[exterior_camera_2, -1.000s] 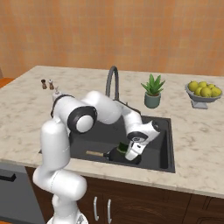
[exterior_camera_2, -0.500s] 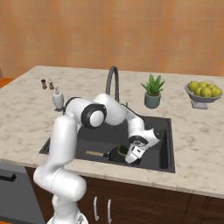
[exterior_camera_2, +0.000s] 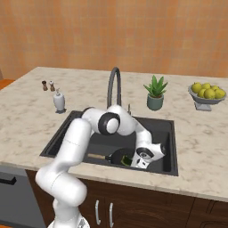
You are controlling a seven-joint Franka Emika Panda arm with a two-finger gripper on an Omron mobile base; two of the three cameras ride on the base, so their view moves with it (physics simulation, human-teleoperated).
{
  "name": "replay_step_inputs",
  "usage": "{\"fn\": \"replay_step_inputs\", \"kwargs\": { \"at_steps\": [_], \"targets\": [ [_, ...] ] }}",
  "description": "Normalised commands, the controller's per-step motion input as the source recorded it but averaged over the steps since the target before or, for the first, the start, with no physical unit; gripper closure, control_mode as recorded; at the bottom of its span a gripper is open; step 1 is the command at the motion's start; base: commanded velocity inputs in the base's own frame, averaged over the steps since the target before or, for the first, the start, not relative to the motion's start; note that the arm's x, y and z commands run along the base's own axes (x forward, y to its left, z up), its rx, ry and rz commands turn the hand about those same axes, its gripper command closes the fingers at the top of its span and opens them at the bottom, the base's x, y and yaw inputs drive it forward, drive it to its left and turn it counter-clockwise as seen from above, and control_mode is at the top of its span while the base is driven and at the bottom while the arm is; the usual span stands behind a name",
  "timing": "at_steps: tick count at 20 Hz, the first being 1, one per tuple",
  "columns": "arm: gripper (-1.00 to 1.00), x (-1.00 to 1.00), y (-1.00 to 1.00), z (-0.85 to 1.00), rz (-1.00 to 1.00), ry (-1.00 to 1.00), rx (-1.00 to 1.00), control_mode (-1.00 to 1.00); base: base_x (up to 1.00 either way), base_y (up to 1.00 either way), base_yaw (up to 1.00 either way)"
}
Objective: Pick the pan and sponge and place them into the sink. Then turn on the water.
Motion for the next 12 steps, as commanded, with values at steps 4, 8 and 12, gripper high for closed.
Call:
{"fn": "replay_step_inputs", "kwargs": {
  "at_steps": [4, 8, 12],
  "targets": [
    [1.00, 0.34, 0.00, -0.34, 0.02, 0.00, 0.05, -1.00, 0.00, 0.00, 0.00],
    [1.00, 0.46, 0.00, -0.22, 0.00, 0.00, 0.02, -1.00, 0.00, 0.00, 0.00],
    [-1.00, 0.42, 0.00, -0.12, 0.00, 0.00, 0.00, -1.00, 0.00, 0.00, 0.00]
  ]
}}
